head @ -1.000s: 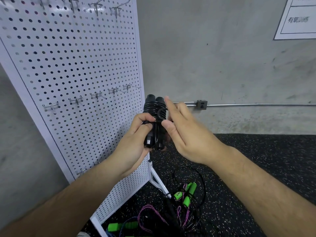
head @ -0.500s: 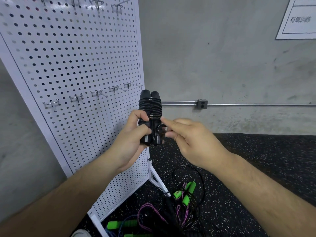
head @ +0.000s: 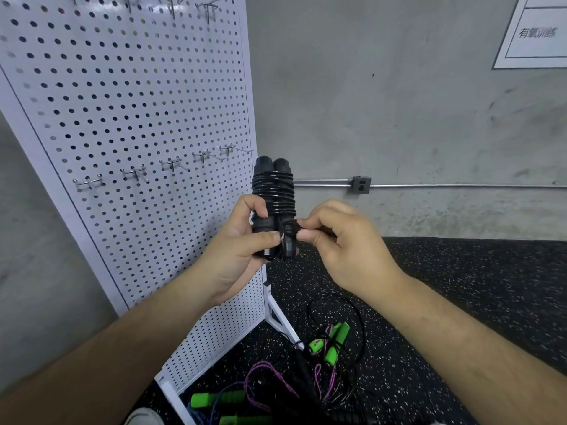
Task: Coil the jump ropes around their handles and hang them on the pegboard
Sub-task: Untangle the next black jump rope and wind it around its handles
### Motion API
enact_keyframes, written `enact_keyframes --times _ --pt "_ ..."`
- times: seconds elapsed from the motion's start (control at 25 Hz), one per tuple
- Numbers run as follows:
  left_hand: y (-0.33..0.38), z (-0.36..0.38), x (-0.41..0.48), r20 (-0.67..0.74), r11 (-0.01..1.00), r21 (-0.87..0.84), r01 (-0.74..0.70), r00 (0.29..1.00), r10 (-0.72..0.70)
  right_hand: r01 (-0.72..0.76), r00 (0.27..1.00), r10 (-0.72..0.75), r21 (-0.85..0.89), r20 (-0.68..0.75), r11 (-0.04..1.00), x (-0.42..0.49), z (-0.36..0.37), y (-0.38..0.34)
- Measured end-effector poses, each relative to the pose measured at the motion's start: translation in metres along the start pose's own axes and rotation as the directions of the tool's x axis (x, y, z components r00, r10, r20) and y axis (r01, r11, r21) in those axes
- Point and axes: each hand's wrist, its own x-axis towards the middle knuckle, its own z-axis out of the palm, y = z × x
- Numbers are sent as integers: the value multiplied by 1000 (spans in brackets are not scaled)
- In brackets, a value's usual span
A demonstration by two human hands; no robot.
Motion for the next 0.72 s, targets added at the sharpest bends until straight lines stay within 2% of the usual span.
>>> enact_keyframes --times 0.2,0.4,0.6,0.72 --pt "-1 0 1 -2 1000 4 30 1000 -30 -79 993 90 126 -81 989 -7 15 -4" --pt "1 6 1 14 995 -74 67 998 -66 -32 984 77 271 -159 962 -9 18 -11" --pt "2 3 -1 38 994 -78 82 996 -79 -204 951 286 451 -120 869 -9 25 -10" --pt "3 -1 -4 45 995 -42 92 995 -90 -263 944 327 505 -42 822 -12 28 -9"
